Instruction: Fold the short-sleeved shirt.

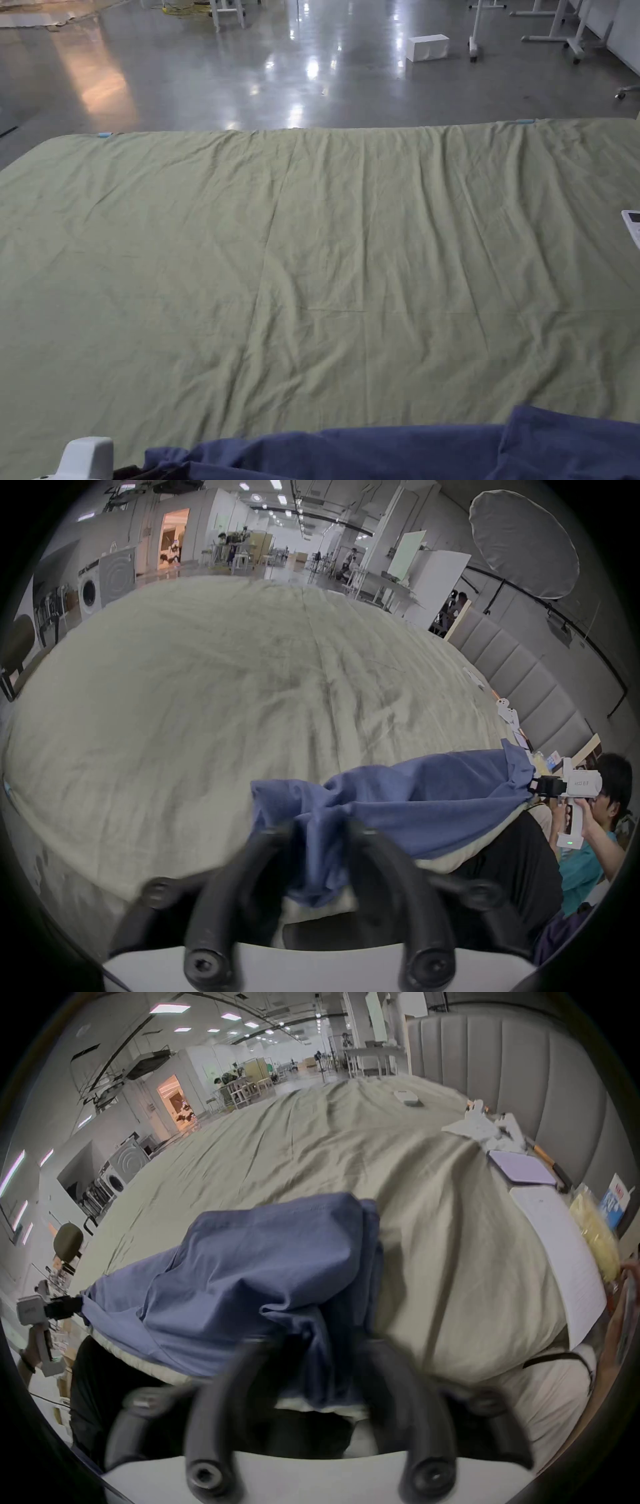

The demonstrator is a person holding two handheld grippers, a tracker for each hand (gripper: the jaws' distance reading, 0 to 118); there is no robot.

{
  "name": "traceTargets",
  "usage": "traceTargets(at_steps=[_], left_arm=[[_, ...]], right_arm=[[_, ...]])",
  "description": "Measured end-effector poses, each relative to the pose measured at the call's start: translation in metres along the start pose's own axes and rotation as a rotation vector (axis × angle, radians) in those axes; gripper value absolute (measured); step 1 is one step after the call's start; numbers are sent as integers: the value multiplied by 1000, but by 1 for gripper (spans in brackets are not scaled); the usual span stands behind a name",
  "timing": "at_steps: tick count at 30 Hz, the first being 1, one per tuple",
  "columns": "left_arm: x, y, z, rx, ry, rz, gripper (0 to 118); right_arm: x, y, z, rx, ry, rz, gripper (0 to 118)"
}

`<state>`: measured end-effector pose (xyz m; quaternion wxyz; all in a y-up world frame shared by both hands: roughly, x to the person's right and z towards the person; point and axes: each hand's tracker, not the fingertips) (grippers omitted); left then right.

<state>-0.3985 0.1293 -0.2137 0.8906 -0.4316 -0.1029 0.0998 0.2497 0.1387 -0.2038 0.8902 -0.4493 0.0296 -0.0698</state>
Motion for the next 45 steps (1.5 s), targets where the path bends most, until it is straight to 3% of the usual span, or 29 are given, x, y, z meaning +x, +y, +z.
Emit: traceTargets(at_steps=[1, 2, 3, 6, 9, 14, 18, 20, 21, 22, 23, 24, 25, 26, 28, 29, 32, 45], left_arm=[[0, -1, 6, 30, 41, -7, 70], [0, -1, 13, 44, 77, -8, 86], [1, -1, 22, 61, 102, -12, 92], [23, -2, 64, 163, 224, -156, 91], [65, -2, 120, 323, 222, -267, 91], [137, -2, 192, 604, 250, -402, 89], [186, -5, 206, 752, 266, -403, 80], [204, -7, 204, 780, 233, -412, 74], [211, -7, 202, 780, 224, -408, 65], [217, -8, 201, 779, 213, -395, 46], [222, -9, 199, 769, 186, -370, 19], [226, -10, 196, 756, 161, -344, 0], [225, -14, 198, 746, 105, -368, 0], [227, -14, 200, 704, 59, -381, 0], [234, -20, 202, 708, 126, -373, 0], [230, -19, 200, 699, 105, -380, 0], [226, -20, 202, 683, 97, -348, 0], [224, -24, 200, 678, 115, -358, 0]], right_arm=[[0, 2, 4, 17, -25, 22, 82], [0, 3, 10, 28, -61, 31, 88], [1, 3, 19, 58, -79, 32, 86], [0, 2, 54, 161, -70, 27, 83], [-16, -2, 98, 293, -17, 34, 83], [-68, -8, 156, 509, -28, 136, 83], [-109, -6, 177, 587, -36, 167, 83], [-113, -8, 176, 608, 30, 169, 82], [-116, -8, 178, 624, 62, 180, 80], [-122, -7, 181, 643, 80, 181, 71], [-126, -7, 185, 657, 97, 188, 60], [-131, -5, 188, 660, 112, 194, 43], [-135, -4, 189, 650, 114, 199, 10], [-140, -4, 190, 651, 104, 201, 0], [-145, -6, 193, 674, 100, 210, 0], [-145, -8, 190, 622, 131, 191, 0], [-152, -10, 193, 676, 123, 216, 0], [-161, -13, 182, 646, 146, 227, 0]])
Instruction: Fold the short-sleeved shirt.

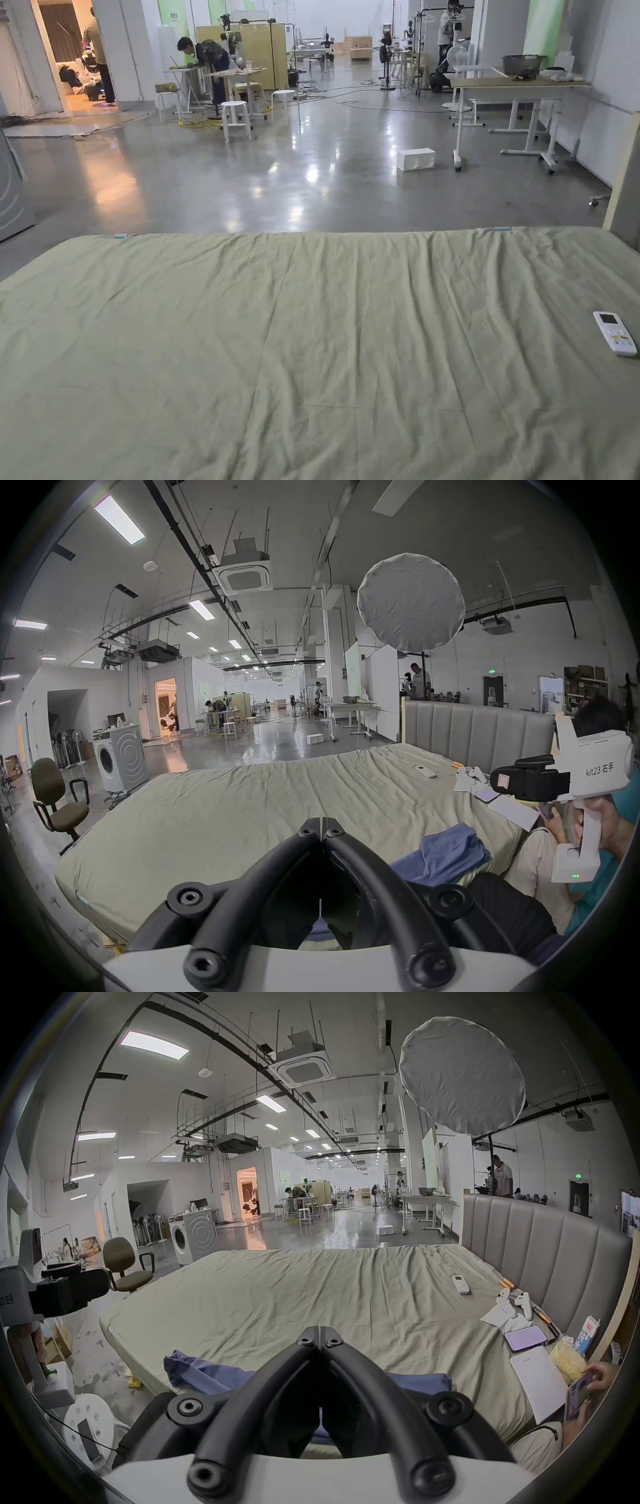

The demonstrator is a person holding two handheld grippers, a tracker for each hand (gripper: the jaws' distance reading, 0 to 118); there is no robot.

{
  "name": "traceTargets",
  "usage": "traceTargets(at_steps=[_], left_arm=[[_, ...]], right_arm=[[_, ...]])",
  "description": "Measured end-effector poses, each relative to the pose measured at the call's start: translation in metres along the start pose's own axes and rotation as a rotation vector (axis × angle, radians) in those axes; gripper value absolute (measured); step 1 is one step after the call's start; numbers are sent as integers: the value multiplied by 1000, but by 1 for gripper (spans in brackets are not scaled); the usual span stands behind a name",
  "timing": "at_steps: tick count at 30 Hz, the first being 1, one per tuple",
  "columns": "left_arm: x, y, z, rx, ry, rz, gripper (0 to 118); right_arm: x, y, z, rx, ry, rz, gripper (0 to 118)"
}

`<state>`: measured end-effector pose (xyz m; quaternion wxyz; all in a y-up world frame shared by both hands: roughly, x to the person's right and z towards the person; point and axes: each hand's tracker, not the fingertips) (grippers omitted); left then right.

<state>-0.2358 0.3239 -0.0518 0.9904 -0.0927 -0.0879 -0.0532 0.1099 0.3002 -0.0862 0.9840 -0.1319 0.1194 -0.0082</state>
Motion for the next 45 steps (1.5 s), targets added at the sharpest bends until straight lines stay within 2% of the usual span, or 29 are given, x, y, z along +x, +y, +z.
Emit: traceTargets(at_steps=[3, 5, 6, 7, 8, 10, 12, 14, 18, 20, 23, 24, 27, 29, 30, 31, 34, 35, 42, 45], left_arm=[[2, 0, -4, -14, -2, 5, 0], [1, -3, -6, -24, -5, 15, 0], [0, -3, -7, -29, -9, 25, 0], [0, -3, -8, -33, -10, 37, 0], [-3, -5, -8, -36, -13, 53, 0], [-5, -6, -10, -44, -10, 72, 0], [-7, -8, -9, -47, 1, 71, 0], [-9, -9, -9, -49, 6, 71, 0], [-16, -13, -11, -58, 19, 82, 0], [-23, -18, -13, -79, 46, 116, 0], [-39, -27, -18, -107, 58, 193, 0], [-46, -31, -19, -115, 57, 210, 0], [-71, -47, -29, -134, 79, 281, 0], [-95, -61, -38, -166, 128, 386, 0], [-109, -69, -43, -178, 126, 449, 7], [-125, -79, -50, -197, 119, 521, 24], [-167, -116, -79, -310, 67, 712, 91], [-176, -131, -88, -330, 41, 742, 98], [-207, -220, -150, -474, -209, 982, 99], [-213, -244, -169, -491, -131, 1042, 99]], right_arm=[[0, -1, 0, -7, -9, 14, 0], [2, -3, -1, -17, -11, -5, 0], [3, -4, -2, -23, -13, -24, 0], [6, -4, -4, -24, -12, -77, 0], [11, -6, -7, -42, -3, -170, 0], [18, -10, -11, -85, 14, -257, 0], [18, -13, -10, -59, 2, -227, 0], [19, -15, -12, -83, -26, -240, 0], [28, -21, -13, -93, 1, -334, 0], [25, -20, -9, -65, -24, -270, 0], [15, -17, -7, -62, -81, -98, 0], [13, -16, -7, -64, -84, -81, 0], [16, -17, -10, -76, -62, -104, 0], [18, -20, -13, -87, -52, -123, 0], [18, -21, -15, -97, -46, -132, 0], [23, -26, -16, -108, -38, -143, 0], [28, -33, -21, -139, -17, -177, 0], [27, -32, -22, -152, -14, -183, 0], [24, -34, -22, -206, -44, -168, 0], [23, -36, -23, -229, -57, -177, 0]])
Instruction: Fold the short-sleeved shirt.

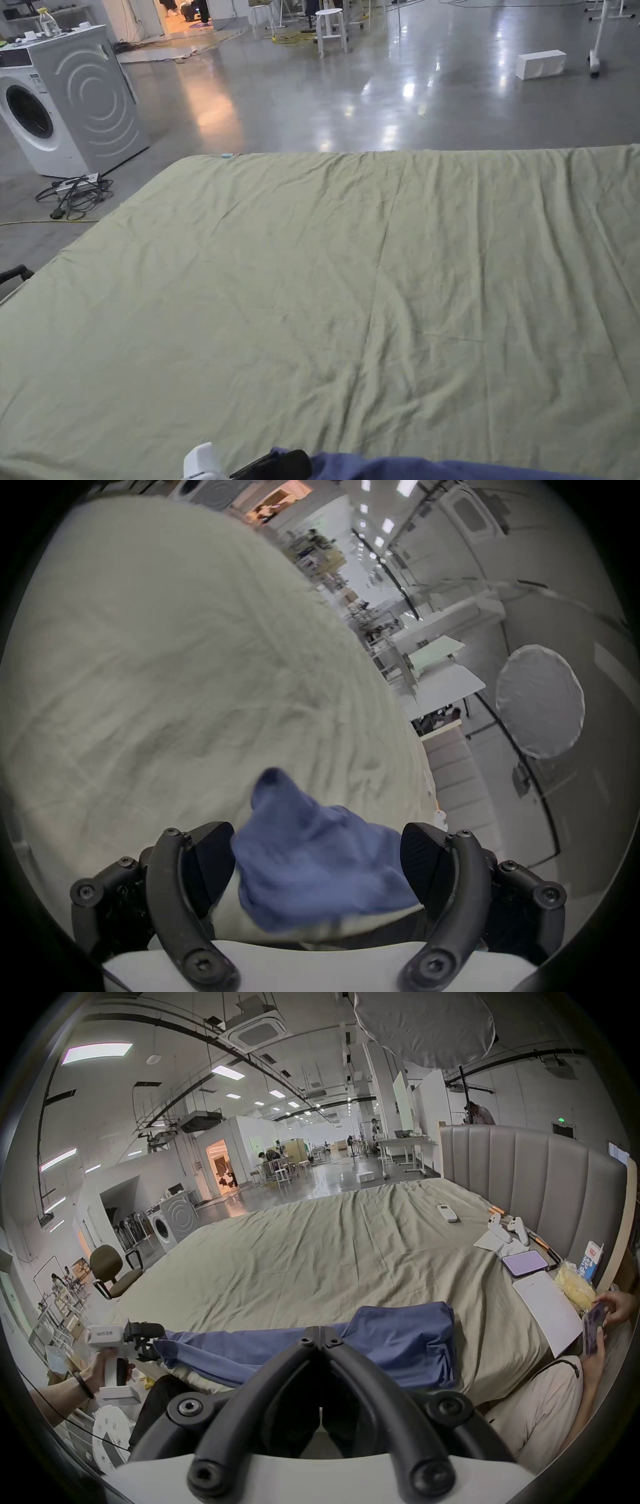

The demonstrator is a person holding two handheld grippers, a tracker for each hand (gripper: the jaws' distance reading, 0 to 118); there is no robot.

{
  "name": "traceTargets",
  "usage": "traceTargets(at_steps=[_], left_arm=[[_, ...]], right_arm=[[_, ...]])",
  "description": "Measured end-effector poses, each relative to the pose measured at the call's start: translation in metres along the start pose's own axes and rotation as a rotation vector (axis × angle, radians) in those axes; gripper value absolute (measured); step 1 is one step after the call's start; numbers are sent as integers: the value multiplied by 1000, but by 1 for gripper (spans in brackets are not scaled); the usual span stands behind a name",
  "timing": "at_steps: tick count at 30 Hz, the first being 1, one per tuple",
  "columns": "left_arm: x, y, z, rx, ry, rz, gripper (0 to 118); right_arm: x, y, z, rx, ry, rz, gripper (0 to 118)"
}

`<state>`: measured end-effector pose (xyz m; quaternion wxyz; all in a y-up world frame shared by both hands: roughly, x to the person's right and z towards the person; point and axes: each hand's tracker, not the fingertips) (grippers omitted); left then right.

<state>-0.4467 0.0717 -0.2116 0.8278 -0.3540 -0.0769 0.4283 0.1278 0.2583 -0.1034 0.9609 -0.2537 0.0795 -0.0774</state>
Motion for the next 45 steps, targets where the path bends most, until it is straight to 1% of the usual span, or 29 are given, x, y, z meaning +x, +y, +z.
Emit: traceTargets(at_steps=[3, 4, 5, 6, 7, 8, 10, 12, 14, 18, 19, 21, 24, 25, 27, 29, 31, 34, 36, 38, 40, 45], left_arm=[[-8, 4, -10, 71, -135, 112, 99], [-7, 6, -13, 46, -145, 170, 93], [-6, 6, -15, 44, -127, 200, 82], [-5, 5, -17, 45, -131, 190, 63], [-2, 4, -19, 21, -130, 194, 29], [-2, 1, -23, -4, -124, 201, 22], [-4, -3, -25, -28, -79, 256, 20], [-7, -2, -22, -7, -124, 258, 20], [-3, -1, -17, 13, -100, 250, 19], [-1, 7, -6, 45, -83, 304, 17], [2, 12, -2, 66, -112, 319, 17], [9, 23, 8, 136, -138, 294, 17], [9, 50, 23, 185, -88, 302, 17], [9, 60, 29, 220, -50, 280, 17], [21, 72, 39, 236, 38, 228, 17], [44, 70, 39, 210, 37, 191, 17], [69, 59, 30, 173, 12, 109, 17], [115, 35, 5, 146, 41, 3, 17], [134, 15, -16, 111, -15, -36, 17], [157, -9, -46, 27, -63, -42, 17], [172, -31, -74, -36, -79, -87, 17], [194, -73, -129, -168, -31, -167, 17]], right_arm=[[1, -3, -1, -15, -4, -13, 0], [1, -4, -2, -18, -5, -15, 0], [-1, -4, -3, -22, -7, -17, 0], [1, -7, -3, -26, -8, -20, 0], [2, -7, -3, -30, -7, -22, 0], [1, -8, -3, -31, -4, -25, 0], [0, -7, -4, -35, 2, -27, 0], [-1, -6, -4, -35, 4, -24, 0], [-3, -4, -5, -38, 7, -24, 0], [-2, -1, -7, -47, 6, -35, 0], [-4, 1, -7, -48, 5, -36, 0], [-3, 1, -7, -46, 1, -38, 0], [2, -2, -7, -47, 4, -48, 0], [4, -4, -7, -48, 6, -52, 0], [6, -7, -8, -52, 9, -61, 0], [9, -12, -10, -66, 11, -76, 0], [12, -17, -12, -82, 9, -98, 0], [16, -21, -6, -61, 15, -118, 0], [18, -20, 3, -35, 25, -103, 0], [23, -23, 9, -20, -2, -78, 0], [30, -26, 14, -26, -20, -71, 0], [45, -38, 33, -27, -64, -101, 0]])
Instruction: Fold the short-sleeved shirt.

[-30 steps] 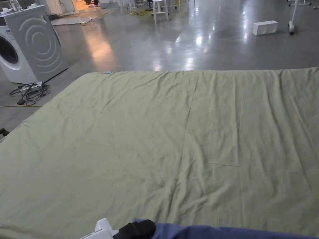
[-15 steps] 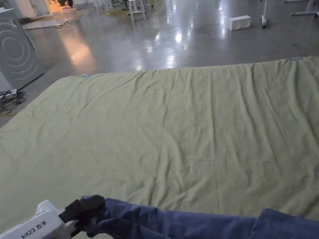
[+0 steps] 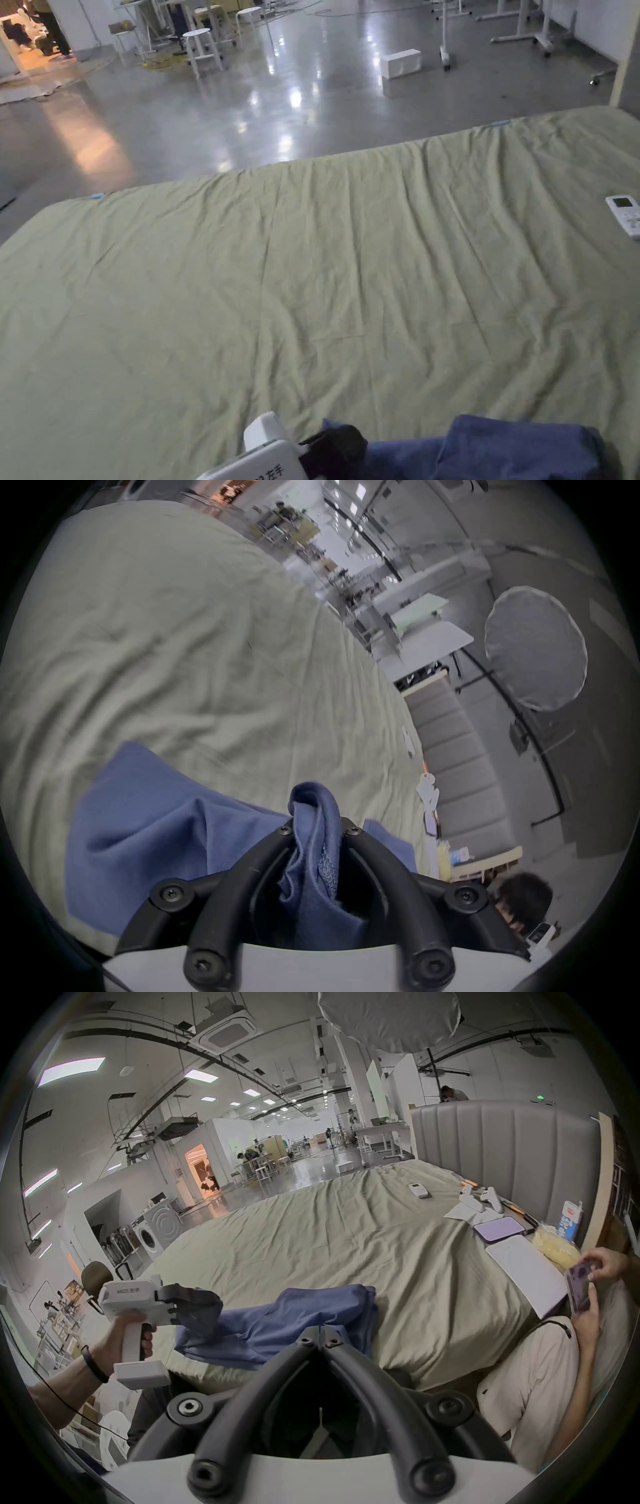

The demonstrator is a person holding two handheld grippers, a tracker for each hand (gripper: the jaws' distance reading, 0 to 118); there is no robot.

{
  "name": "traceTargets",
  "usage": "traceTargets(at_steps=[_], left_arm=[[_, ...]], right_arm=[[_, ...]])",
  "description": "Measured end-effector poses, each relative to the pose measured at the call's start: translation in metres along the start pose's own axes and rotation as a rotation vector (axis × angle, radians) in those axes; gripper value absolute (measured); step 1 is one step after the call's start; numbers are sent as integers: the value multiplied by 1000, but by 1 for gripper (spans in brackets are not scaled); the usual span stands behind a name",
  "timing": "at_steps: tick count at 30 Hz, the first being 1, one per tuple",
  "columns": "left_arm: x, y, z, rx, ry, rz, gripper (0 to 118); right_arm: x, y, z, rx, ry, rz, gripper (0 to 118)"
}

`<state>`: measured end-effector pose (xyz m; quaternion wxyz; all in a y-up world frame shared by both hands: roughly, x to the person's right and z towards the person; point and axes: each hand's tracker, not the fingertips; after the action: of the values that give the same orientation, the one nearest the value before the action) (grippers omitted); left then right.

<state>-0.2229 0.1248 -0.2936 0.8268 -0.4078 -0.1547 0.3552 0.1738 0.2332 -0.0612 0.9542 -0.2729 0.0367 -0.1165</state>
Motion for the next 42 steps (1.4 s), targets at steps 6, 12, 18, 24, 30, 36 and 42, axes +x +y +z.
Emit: traceTargets(at_steps=[6, 12, 18, 24, 30, 36, 42], left_arm=[[23, -9, -25, -2, 30, -116, 17], [27, 12, 14, 123, -52, -136, 91], [-9, 13, 41, 202, -93, 98, 15], [-9, -32, -13, -2, -171, 140, 3], [-2, -60, -61, -75, -29, -59, 2], [2, -20, 11, 45, -144, -77, 64], [-61, 18, 75, 187, -132, 73, 114]], right_arm=[[22, -11, 10, -25, -68, -46, 0], [31, -13, 9, -17, -74, -91, 0], [35, -11, 5, -20, -71, -85, 0], [31, -10, 12, -12, -86, -71, 0], [25, -14, 15, -36, -100, -60, 0], [30, -17, 11, -49, -78, -74, 0], [22, -13, -3, -58, -28, -108, 0]])
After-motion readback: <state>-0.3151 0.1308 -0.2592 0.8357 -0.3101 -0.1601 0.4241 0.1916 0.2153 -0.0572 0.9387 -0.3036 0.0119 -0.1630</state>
